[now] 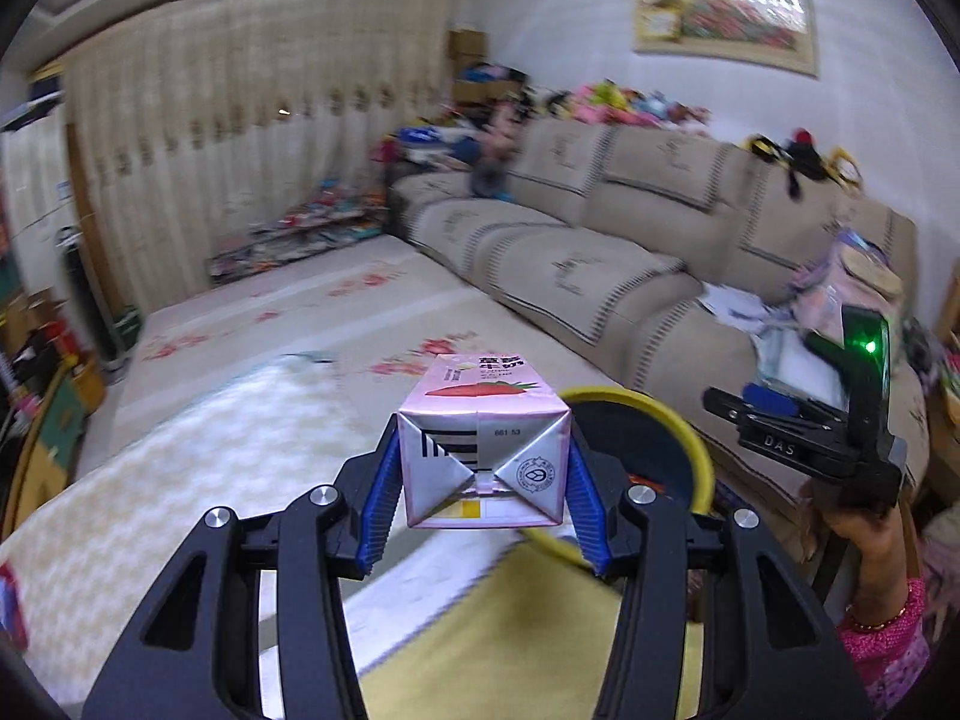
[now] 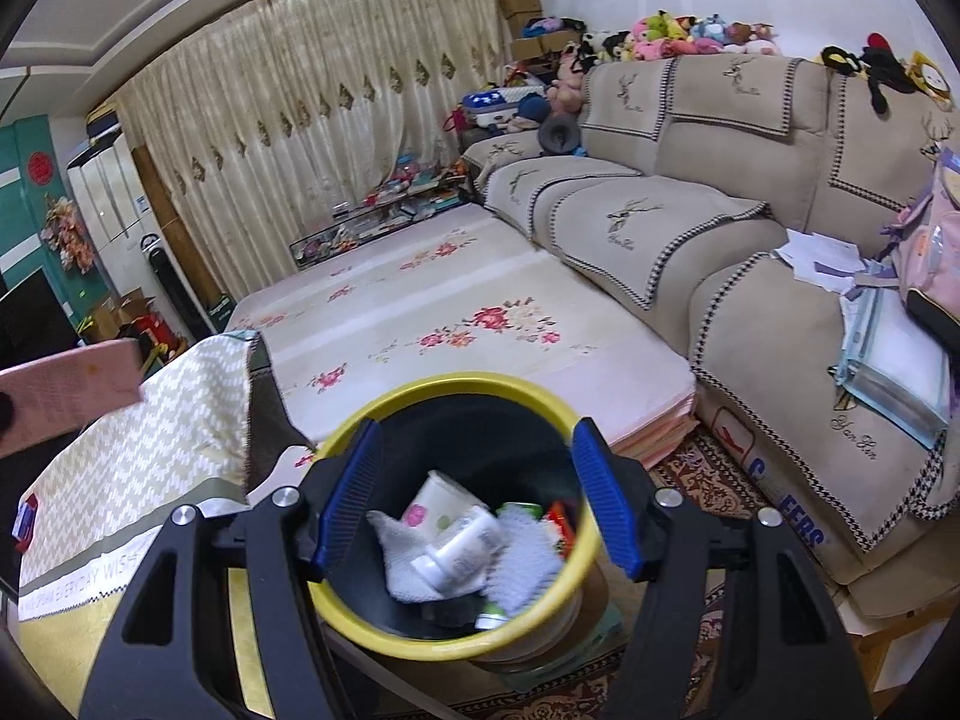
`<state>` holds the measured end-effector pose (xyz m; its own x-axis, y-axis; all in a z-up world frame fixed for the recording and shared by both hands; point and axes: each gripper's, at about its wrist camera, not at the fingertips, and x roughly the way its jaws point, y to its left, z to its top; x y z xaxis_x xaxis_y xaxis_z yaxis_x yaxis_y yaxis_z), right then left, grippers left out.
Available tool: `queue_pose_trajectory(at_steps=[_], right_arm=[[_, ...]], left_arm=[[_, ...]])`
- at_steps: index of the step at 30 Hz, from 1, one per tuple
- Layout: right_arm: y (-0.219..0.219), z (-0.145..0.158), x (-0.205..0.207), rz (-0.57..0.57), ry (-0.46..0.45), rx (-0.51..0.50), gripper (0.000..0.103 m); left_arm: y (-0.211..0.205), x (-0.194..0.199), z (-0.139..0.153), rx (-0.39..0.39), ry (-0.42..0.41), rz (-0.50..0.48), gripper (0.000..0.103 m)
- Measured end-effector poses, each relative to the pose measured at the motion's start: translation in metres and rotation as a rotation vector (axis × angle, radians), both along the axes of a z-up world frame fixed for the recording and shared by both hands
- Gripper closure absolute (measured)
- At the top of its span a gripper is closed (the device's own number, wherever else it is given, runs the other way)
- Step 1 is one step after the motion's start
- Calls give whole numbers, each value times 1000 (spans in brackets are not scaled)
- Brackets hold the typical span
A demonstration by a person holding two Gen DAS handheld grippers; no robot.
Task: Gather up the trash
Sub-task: 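Carry the milk carton over the yellow bin and open the left gripper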
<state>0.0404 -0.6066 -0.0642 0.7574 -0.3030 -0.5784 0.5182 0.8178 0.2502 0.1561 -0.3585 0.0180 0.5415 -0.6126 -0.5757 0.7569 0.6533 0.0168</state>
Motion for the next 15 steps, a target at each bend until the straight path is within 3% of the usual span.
queue_pose_trajectory(at_steps=[7, 13, 15], right_arm=[[-21, 1, -21, -41, -17, 3, 40], [-27, 3, -30, -57, -28, -5, 40], [-30, 2, -31, -65, -32, 0, 39]], left_arm=[[-101, 8, -46, 71, 85, -105, 54], [-142, 24, -88, 99, 145, -115, 53], [-152, 29, -102, 120, 162, -110, 47]])
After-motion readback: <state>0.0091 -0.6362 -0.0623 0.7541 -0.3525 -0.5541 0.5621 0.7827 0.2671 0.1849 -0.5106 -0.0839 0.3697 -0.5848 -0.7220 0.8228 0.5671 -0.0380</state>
